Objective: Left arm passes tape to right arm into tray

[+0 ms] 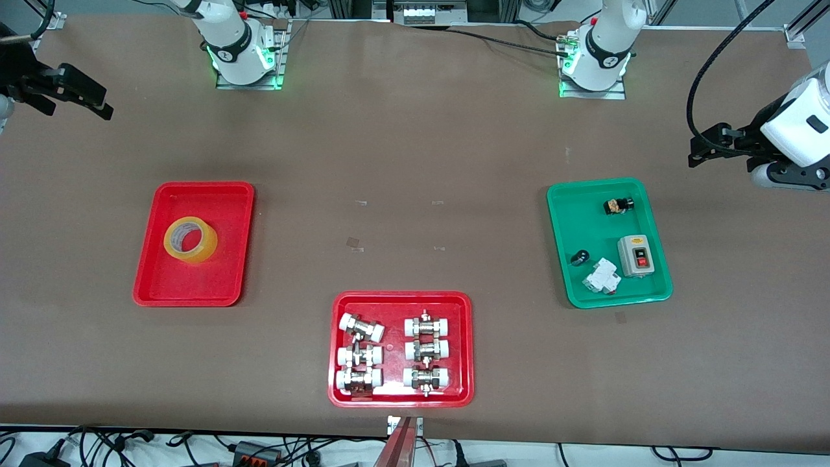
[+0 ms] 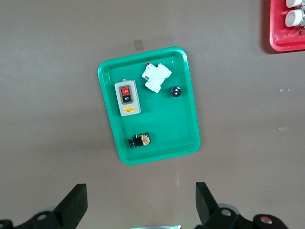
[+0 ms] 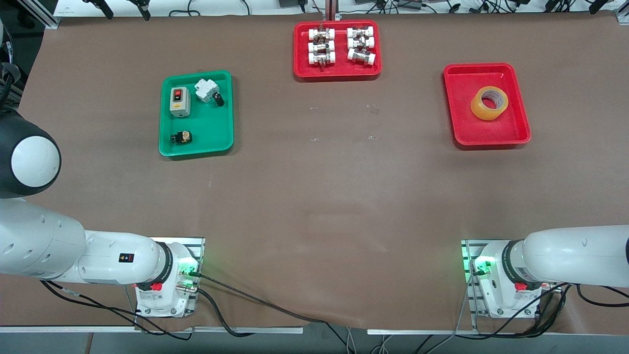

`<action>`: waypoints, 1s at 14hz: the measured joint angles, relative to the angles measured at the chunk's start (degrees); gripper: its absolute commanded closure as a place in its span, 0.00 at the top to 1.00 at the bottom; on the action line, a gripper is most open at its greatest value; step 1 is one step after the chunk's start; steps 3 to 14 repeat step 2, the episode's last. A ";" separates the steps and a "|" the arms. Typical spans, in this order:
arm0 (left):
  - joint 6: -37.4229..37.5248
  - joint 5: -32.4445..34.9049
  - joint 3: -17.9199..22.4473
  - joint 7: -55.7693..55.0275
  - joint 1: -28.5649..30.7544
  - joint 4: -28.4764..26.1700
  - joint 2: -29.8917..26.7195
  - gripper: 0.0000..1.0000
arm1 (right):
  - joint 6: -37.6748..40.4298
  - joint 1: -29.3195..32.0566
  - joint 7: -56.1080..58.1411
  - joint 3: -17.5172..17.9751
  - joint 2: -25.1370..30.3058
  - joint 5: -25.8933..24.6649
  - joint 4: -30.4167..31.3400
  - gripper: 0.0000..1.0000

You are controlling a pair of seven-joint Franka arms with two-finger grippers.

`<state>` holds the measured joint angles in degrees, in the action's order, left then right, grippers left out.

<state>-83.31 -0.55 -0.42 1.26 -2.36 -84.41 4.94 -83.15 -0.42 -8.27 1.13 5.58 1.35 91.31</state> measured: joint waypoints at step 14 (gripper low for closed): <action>0.00 0.00 -0.01 0.00 -0.01 0.00 0.00 1.00 | -0.15 0.00 -0.09 0.03 -0.83 0.00 -0.25 1.00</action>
